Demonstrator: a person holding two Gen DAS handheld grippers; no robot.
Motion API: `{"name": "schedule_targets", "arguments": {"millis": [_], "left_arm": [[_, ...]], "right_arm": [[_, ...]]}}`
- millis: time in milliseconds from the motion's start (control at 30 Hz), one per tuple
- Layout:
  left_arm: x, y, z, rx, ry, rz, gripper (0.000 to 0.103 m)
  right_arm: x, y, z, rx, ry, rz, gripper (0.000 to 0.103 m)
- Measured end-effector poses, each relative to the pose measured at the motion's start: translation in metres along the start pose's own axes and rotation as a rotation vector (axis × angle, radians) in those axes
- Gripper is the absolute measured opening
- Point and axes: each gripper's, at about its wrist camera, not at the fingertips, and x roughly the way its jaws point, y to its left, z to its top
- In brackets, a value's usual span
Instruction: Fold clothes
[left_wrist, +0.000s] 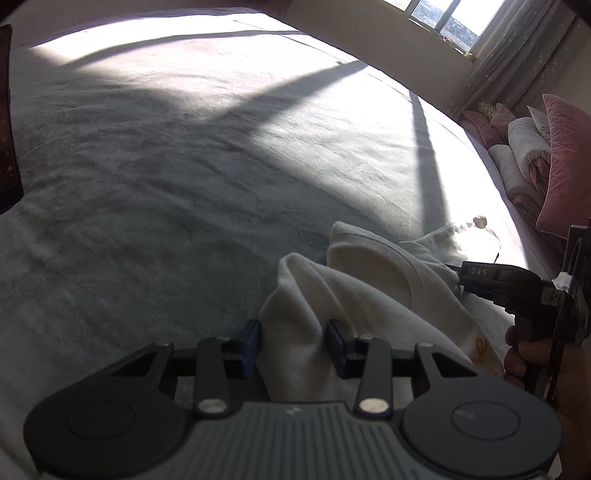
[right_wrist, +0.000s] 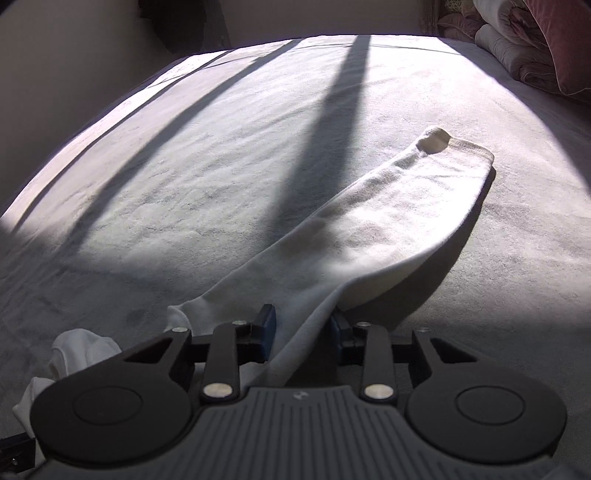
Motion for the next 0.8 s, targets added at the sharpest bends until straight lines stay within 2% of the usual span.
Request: {"name": "schedule_targets", "arguments": {"millis": [100, 300, 500, 800], "left_arm": [[0.002, -0.005, 0.002, 0.006, -0.011, 0.005, 0.027], [0.005, -0.004, 0.007, -0.021, -0.014, 0.009, 0.025], [0.008, -0.008, 0.01, -0.033, -0.01, -0.002, 0.025], [0.013, -0.016, 0.008, -0.039, 0.021, -0.108, 0.03]], "right_arm": [[-0.001, 0.009, -0.003, -0.099, -0.03, -0.024, 0.01], [-0.017, 0.009, -0.006, -0.191, -0.144, -0.13, 0.007], [-0.038, -0.03, 0.005, -0.216, -0.227, -0.286, 0.007], [-0.065, -0.105, 0.007, -0.185, -0.238, -0.49, 0.007]]}}
